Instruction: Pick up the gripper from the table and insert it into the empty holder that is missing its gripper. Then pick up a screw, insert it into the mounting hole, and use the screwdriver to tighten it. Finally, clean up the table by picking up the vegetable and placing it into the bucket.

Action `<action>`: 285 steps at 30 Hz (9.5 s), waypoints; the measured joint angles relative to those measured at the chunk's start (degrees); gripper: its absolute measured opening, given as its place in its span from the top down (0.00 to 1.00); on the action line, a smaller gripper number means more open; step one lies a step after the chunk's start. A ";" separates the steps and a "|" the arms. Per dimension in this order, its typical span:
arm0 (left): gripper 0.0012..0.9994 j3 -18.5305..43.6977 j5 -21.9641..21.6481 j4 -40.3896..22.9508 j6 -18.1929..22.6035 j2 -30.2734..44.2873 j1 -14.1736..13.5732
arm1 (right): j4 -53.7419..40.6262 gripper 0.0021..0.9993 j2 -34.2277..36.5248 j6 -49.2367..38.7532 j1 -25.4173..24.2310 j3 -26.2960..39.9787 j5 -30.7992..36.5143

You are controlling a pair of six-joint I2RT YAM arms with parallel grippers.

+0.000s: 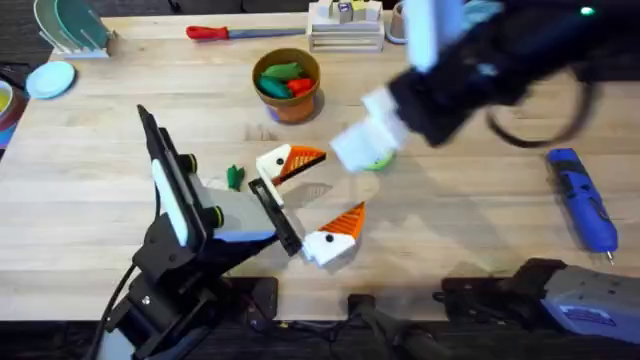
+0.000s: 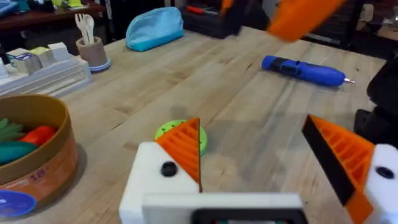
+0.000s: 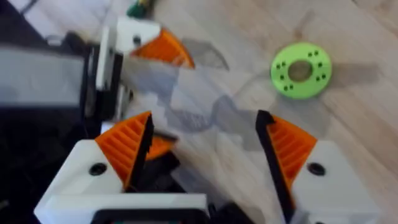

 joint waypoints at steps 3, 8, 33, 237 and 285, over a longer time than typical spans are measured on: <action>0.01 0.00 0.02 0.03 0.00 0.00 0.00 | -6.17 0.01 -3.68 -4.56 -1.70 0.01 -1.08; 0.01 0.00 0.00 0.03 0.00 0.00 0.00 | -13.33 0.01 -10.33 -8.21 -5.58 0.04 -1.82; 1.00 0.00 0.00 0.05 0.25 0.00 0.00 | -17.98 0.01 -15.18 -10.81 -17.49 -1.69 -2.23; 1.00 0.00 -0.24 0.01 0.25 0.00 0.00 | 129.56 0.98 -16.79 12.02 -1.66 -57.46 -17.17; 1.00 0.00 -0.26 -0.08 0.22 0.00 0.00 | 124.22 0.98 -16.80 12.74 -0.91 -57.46 -15.88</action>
